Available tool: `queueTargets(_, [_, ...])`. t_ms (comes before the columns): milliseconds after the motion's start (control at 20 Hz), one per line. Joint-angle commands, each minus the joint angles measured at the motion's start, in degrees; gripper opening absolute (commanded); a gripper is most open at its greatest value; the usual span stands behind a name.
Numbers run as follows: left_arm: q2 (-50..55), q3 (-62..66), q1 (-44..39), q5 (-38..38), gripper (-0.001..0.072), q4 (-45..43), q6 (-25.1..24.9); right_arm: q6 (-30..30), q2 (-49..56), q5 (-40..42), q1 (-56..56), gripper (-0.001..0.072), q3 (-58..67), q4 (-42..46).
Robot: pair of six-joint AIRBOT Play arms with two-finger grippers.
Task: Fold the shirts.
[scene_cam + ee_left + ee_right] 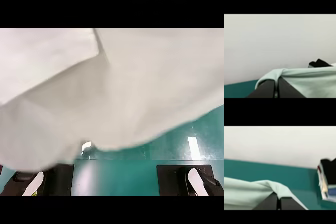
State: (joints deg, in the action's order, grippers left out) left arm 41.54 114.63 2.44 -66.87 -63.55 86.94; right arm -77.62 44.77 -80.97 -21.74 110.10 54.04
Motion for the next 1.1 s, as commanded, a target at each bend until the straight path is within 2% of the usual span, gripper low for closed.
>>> queueTargets(0, [6.8, -2.9, 0.0, -6.4, 0.0025, 0.8, 0.1, -2.3, 6.7, -8.5, 3.1, 0.0013, 1.5, 0.2])
queueTargets(100, [11.6, -8.0, 0.0, -9.1, 0.0025, 0.8, 0.1, -5.1, 12.4, -12.3, 7.5, 0.0013, 1.5, 4.6])
queueTargets(200, [16.1, -13.7, 0.0, -10.8, 0.0025, 0.7, 0.0, -7.6, 18.2, -15.3, 13.5, 0.0013, 1.3, 13.5])
queueTargets(350, [23.3, -22.8, 0.0, -10.6, 0.0025, 0.7, -0.5, -8.5, 28.1, -18.4, 21.9, 0.0014, 1.3, 22.9])
queueTargets(550, [34.7, -26.9, 0.0, -6.9, 0.0025, 0.3, -2.0, -8.5, 42.9, -17.5, 25.6, 0.0013, 1.3, 23.7])
queueTargets(700, [41.7, -26.9, 0.0, 5.7, 0.0025, 0.4, -3.7, -8.4, 51.9, -10.0, 24.5, 0.0014, 1.3, 23.5])
queueTargets(850, [46.1, -26.8, 0.0, 16.3, 0.0025, 1.2, -3.9, -8.2, 56.4, -1.2, 22.5, 0.0015, 1.4, 23.4])
queueTargets(950, [47.6, -26.7, 0.0, 19.4, 0.0025, 2.7, -5.6, -8.0, 57.3, 2.1, 21.5, 0.0015, 1.4, 22.8])
queueTargets(1050, [48.3, -26.7, 0.0, 18.8, 0.0026, 3.9, -6.9, -5.2, 57.2, 2.9, 20.1, 0.0014, 1.3, 19.4])
